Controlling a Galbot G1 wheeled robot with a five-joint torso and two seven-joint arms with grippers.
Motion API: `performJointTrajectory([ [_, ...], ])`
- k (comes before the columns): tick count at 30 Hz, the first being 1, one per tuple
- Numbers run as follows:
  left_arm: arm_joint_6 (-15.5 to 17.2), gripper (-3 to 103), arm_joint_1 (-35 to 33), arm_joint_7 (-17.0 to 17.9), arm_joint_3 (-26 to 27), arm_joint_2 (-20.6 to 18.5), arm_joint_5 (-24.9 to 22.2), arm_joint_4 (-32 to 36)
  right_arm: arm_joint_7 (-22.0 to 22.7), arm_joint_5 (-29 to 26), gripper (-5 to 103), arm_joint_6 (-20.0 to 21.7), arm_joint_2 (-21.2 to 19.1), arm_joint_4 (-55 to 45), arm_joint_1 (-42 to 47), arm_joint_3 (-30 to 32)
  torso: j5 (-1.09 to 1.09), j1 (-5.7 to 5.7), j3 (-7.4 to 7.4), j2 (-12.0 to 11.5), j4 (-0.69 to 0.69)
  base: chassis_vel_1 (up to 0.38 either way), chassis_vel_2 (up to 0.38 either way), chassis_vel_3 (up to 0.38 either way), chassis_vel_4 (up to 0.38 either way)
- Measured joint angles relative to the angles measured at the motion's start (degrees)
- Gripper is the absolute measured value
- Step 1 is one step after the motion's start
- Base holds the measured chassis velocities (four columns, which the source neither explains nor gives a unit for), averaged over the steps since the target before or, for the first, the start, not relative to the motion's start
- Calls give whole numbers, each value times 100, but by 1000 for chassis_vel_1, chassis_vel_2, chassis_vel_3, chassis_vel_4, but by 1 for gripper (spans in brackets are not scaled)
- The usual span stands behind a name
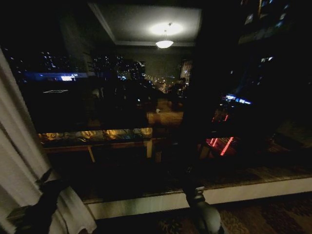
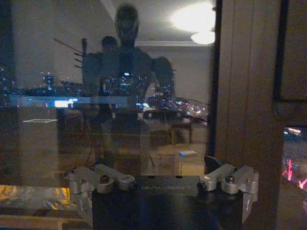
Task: Open the curtains by pulling them apart, changing their state from closed to fully open.
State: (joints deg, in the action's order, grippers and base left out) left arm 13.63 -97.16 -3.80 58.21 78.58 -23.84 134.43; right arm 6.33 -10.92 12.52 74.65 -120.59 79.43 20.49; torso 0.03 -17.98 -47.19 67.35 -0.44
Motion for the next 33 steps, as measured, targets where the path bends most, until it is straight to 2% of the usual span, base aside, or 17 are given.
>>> performJointTrajectory([
  [2, -1, 100, -28, -167, -21, 5, 1, 7, -5, -34, 100, 41, -21, -69, 48, 85, 1, 0, 0, 0, 0, 0, 0, 0, 0],
  [6, -5, 100, -82, -245, -31, 26, 20, 58, -19, -126, 100, 92, -46, -118, 72, 188, 0, 0, 0, 0, 0, 0, 0, 0, 0],
  [15, -17, 100, -104, -249, -38, 69, 214, 96, -33, -234, 100, 119, -64, -149, 63, 310, -1, 0, 0, 0, 1, -59, -56, 55, 65],
  [21, -19, 100, -138, -246, -47, 109, 274, 134, -34, -248, 100, 124, -56, -164, 49, 359, 0, 0, 0, 0, 0, -181, -222, 200, 219],
  [33, -28, 100, -37, -246, -126, 113, 325, 68, -33, -248, 100, 138, -38, -173, 75, 433, 0, 0, 0, 0, 0, -296, -329, 269, 344],
])
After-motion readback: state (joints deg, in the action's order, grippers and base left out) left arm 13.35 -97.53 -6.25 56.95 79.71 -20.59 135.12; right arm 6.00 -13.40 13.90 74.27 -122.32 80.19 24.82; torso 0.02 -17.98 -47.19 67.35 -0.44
